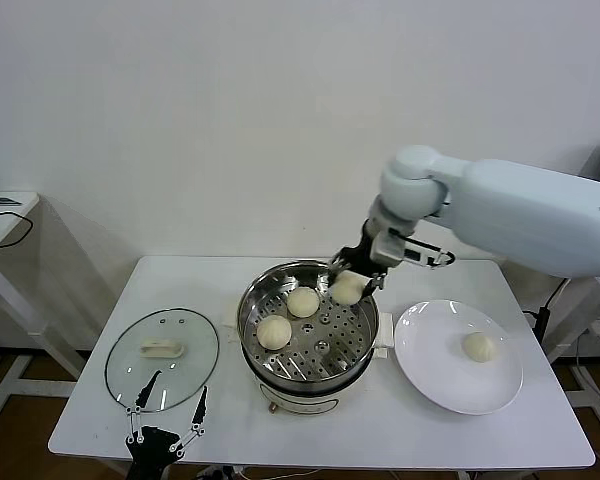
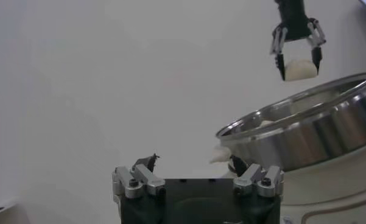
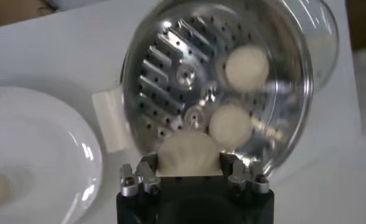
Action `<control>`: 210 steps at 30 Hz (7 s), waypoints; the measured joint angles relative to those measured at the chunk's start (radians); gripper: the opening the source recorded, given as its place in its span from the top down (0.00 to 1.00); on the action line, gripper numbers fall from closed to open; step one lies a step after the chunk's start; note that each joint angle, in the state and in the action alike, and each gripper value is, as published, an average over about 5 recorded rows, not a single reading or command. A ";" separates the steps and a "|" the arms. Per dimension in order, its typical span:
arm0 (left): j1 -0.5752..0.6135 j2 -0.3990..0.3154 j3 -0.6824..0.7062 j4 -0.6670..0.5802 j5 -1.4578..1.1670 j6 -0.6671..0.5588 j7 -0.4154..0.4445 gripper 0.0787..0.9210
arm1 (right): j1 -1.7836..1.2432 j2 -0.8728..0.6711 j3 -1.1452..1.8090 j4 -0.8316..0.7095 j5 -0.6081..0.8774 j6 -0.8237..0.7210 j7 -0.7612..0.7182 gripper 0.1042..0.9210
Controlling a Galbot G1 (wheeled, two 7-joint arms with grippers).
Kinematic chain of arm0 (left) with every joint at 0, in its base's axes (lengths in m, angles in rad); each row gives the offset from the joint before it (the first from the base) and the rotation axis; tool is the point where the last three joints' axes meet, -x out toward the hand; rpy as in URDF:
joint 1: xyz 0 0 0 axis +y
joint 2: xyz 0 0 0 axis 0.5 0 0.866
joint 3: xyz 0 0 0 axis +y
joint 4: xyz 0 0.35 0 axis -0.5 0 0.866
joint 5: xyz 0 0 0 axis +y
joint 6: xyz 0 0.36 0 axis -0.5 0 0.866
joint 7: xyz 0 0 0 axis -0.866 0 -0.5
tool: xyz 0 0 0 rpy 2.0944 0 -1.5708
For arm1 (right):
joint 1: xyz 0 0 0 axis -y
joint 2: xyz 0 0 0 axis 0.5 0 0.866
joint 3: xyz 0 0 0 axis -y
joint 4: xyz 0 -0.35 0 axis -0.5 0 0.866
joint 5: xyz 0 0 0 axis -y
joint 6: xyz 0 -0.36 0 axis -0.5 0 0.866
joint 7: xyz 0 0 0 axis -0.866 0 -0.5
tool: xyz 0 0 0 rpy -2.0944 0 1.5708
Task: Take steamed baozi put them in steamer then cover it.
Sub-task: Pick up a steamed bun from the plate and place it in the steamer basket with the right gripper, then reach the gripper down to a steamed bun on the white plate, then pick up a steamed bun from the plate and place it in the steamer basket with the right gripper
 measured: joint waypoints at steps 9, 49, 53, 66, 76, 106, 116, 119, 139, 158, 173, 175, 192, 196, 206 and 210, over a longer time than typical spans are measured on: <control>-0.003 0.000 -0.003 0.000 -0.003 -0.002 -0.003 0.12 | -0.034 0.061 -0.026 0.044 -0.086 0.084 0.001 0.29; -0.025 -0.002 -0.006 0.016 -0.005 -0.002 -0.023 0.12 | -0.087 0.148 -0.040 0.059 -0.198 0.176 -0.007 0.12; -0.026 -0.002 -0.004 0.017 -0.005 -0.002 -0.023 0.12 | -0.081 0.117 -0.005 0.047 -0.168 0.151 -0.022 0.12; -0.018 0.005 0.002 0.015 -0.001 -0.003 -0.023 0.12 | -0.047 -0.109 0.094 -0.139 0.153 -0.235 -0.077 0.12; -0.018 0.006 0.014 0.009 0.004 -0.003 -0.023 0.12 | -0.122 -0.268 0.134 -0.379 0.233 -0.461 -0.100 0.12; -0.016 -0.002 -0.005 0.019 0.003 -0.002 -0.023 0.12 | -0.522 -0.336 0.261 -0.604 0.076 -0.576 0.013 0.12; -0.017 -0.005 -0.010 0.018 0.001 -0.003 -0.023 0.12 | -0.571 -0.311 0.288 -0.631 0.043 -0.578 0.033 0.15; -0.018 -0.006 -0.010 0.019 0.001 -0.003 -0.023 0.12 | -0.579 -0.309 0.295 -0.632 0.039 -0.580 0.034 0.22; -0.030 0.000 -0.011 0.024 -0.003 -0.003 -0.023 0.12 | -0.476 -0.306 0.305 -0.583 0.032 -0.564 -0.078 0.31; -0.046 0.008 -0.003 0.019 -0.006 0.002 -0.023 0.12 | 0.043 -0.113 -0.039 -0.329 0.393 -0.635 -0.240 0.31; -0.054 0.009 -0.020 0.018 -0.024 0.008 -0.023 0.12 | 0.098 0.069 -0.160 -0.233 0.496 -0.706 -0.127 0.32; -0.056 0.011 -0.022 0.018 -0.028 0.009 -0.023 0.12 | 0.094 0.080 -0.169 -0.225 0.496 -0.713 -0.108 0.32; -0.058 0.011 -0.030 0.018 -0.037 0.014 -0.024 0.12 | 0.031 0.123 -0.203 -0.213 0.443 -0.747 -0.012 0.32; -0.058 0.011 -0.034 0.018 -0.040 0.013 -0.024 0.12 | 0.017 0.125 -0.205 -0.211 0.429 -0.752 -0.007 0.32; -0.060 0.010 -0.035 0.020 -0.042 0.011 -0.024 0.12 | -0.009 0.128 -0.209 -0.207 0.391 -0.758 0.002 0.32; -0.061 0.010 -0.035 0.021 -0.043 0.010 -0.024 0.12 | -0.019 0.127 -0.207 -0.206 0.379 -0.761 0.004 0.31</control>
